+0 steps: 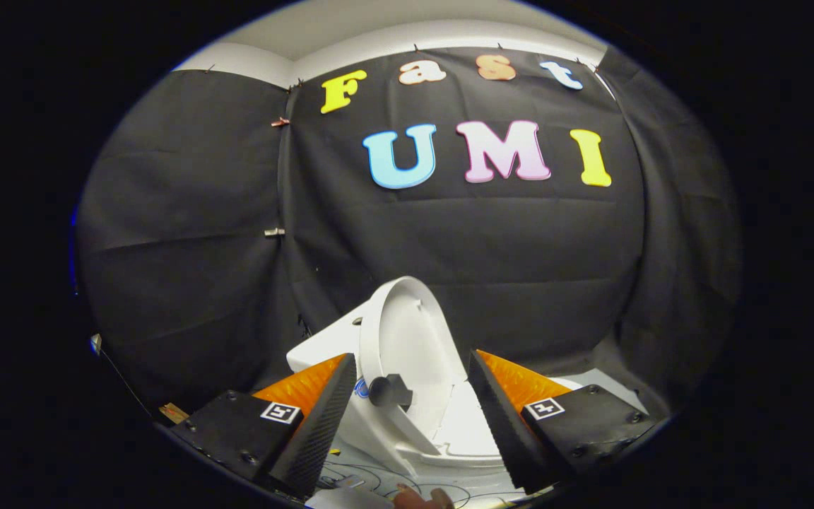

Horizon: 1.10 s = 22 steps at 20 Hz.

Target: Open the toilet lid.

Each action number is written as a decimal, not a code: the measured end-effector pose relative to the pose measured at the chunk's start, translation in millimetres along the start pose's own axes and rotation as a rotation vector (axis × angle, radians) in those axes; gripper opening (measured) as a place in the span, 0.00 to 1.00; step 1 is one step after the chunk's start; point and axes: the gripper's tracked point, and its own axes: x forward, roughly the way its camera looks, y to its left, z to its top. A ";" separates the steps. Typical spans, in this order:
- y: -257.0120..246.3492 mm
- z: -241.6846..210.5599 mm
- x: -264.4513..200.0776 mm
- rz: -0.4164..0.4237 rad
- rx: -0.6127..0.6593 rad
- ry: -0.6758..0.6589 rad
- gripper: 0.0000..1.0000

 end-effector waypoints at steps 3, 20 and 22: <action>-15.5 53.2 -39.8 -0.034 -0.032 -0.106 0.99; -62.1 128.1 -147.6 -0.162 -0.118 -0.232 0.98; -64.5 126.9 -147.8 -0.165 -0.106 -0.228 0.98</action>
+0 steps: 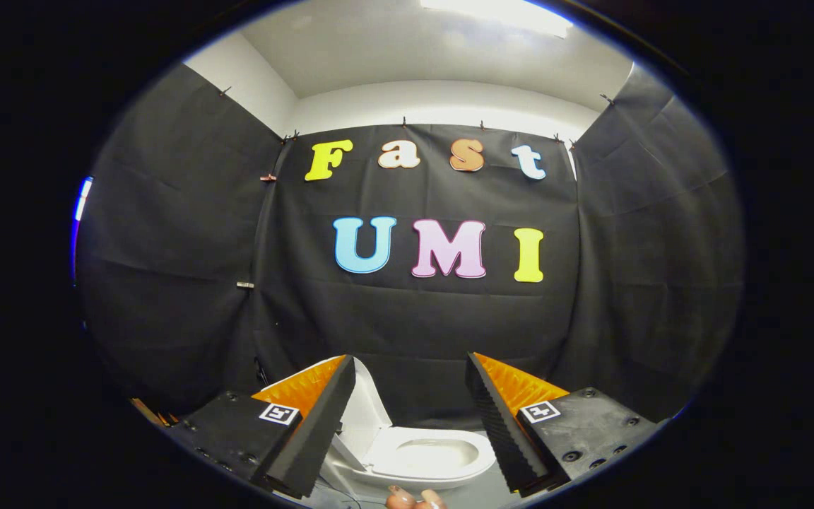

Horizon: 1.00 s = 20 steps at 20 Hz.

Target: Open the toilet lid.

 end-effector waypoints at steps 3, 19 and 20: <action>-4.0 -3.1 2.1 -0.004 0.017 0.016 0.98; -2.8 0.0 2.4 -0.005 0.034 0.028 0.98; -1.1 -0.7 2.9 -0.002 0.030 0.027 0.98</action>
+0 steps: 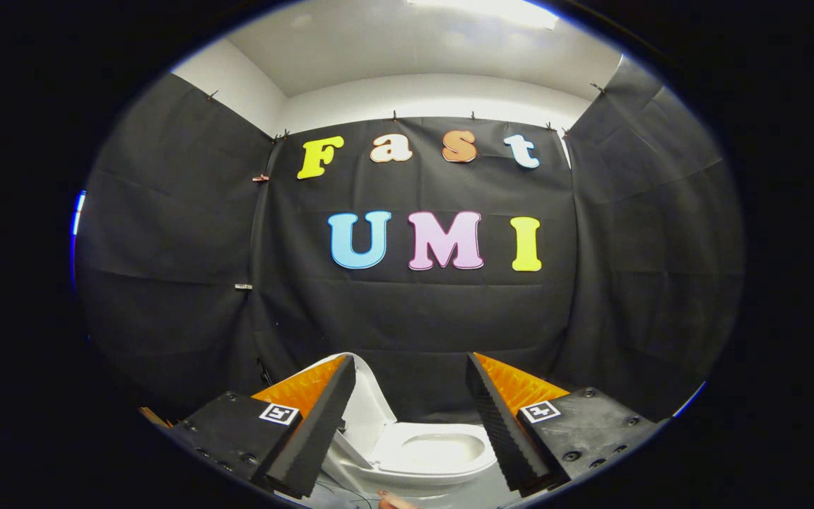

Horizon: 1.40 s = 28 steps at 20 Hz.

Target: Open the toilet lid.

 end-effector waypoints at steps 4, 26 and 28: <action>3.4 1.7 0.4 0.006 -0.009 -0.003 0.98; 0.4 2.9 0.7 0.002 -0.011 -0.002 0.98; 1.5 4.3 1.1 0.003 -0.012 -0.002 0.98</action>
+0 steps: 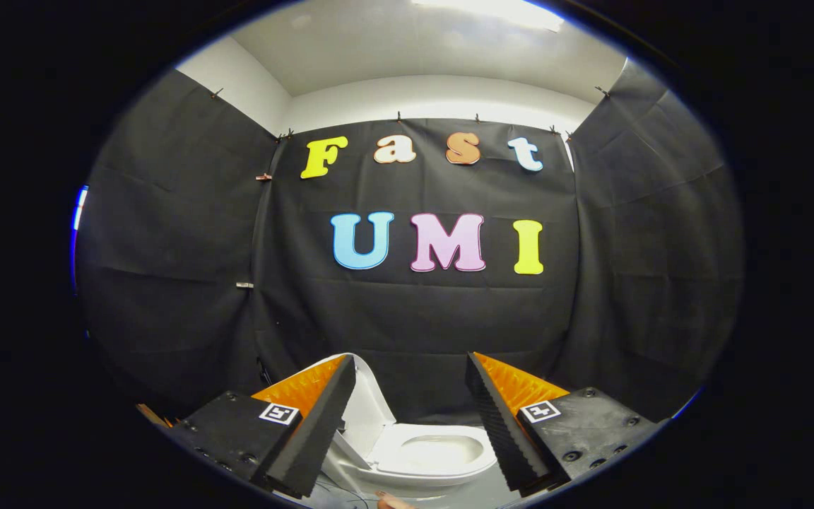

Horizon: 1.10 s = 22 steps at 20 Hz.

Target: Open the toilet lid.

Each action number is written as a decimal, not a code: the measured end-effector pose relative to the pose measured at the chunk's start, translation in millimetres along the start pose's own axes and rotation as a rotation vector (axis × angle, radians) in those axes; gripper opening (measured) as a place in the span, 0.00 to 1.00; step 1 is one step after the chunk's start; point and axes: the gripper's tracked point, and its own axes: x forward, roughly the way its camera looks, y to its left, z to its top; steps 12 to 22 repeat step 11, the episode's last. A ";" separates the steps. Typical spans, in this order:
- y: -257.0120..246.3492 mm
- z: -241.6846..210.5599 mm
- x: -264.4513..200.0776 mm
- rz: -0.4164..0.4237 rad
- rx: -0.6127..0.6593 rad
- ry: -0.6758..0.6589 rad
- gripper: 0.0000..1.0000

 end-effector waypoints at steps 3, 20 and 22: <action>0.6 -0.6 -0.9 0.001 -0.006 0.001 0.98; 0.4 0.2 -2.6 0.000 -0.004 0.000 0.98; 0.4 0.2 -2.6 0.000 -0.004 0.000 0.98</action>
